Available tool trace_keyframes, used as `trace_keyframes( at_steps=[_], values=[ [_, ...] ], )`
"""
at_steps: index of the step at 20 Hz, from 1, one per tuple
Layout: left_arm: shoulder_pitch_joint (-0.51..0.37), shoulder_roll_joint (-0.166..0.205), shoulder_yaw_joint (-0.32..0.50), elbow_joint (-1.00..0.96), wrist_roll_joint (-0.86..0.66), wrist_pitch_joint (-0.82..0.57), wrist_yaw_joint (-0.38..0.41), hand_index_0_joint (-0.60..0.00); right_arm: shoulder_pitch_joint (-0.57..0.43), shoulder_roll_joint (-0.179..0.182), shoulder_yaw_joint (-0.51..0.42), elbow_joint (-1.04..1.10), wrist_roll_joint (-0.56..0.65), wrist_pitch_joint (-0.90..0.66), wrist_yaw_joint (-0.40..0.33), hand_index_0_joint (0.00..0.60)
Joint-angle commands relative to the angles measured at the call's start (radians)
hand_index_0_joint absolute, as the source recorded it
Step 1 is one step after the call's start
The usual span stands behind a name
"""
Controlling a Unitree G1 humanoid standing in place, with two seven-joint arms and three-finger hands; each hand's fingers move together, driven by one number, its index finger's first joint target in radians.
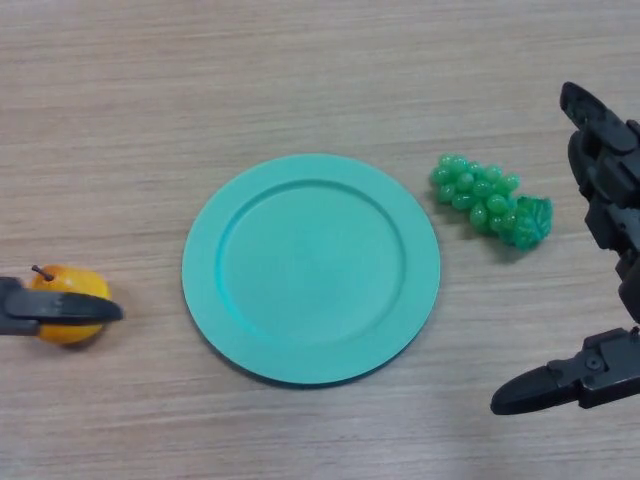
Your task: Pick up the yellow pear and place it on the plate
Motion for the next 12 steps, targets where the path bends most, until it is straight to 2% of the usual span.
trace_keyframes(
  at_steps=[1, 2, 4, 6, 11, 12],
  values=[
    [-0.02, 0.071, 0.085, 0.034, 0.023, -0.195, 0.024, 0.0, -0.031, -0.015, -0.011, -0.038, -0.019, -0.122, -0.008, 0.0],
    [-0.039, 0.082, 0.09, 0.094, 0.015, -0.222, 0.061, 0.0, -0.032, -0.014, -0.008, -0.035, -0.019, -0.125, -0.009, 0.0],
    [-0.05, 0.105, 0.071, 0.177, 0.015, -0.244, 0.08, 0.0, -0.031, -0.011, -0.007, -0.031, -0.005, -0.122, -0.012, 0.0],
    [-0.061, 0.098, 0.031, 0.28, 0.027, -0.322, 0.117, 0.0, -0.024, -0.012, -0.002, -0.029, -0.006, -0.13, -0.014, 0.0],
    [-0.119, 0.125, -0.032, 0.516, 0.006, -0.413, 0.193, 0.0, -0.021, -0.012, -0.018, -0.032, 0.004, -0.128, -0.022, 0.0],
    [-0.132, 0.138, -0.045, 0.547, -0.001, -0.397, 0.197, 0.0, -0.018, -0.014, -0.016, -0.028, -0.008, -0.138, -0.018, 0.0]
  ],
)
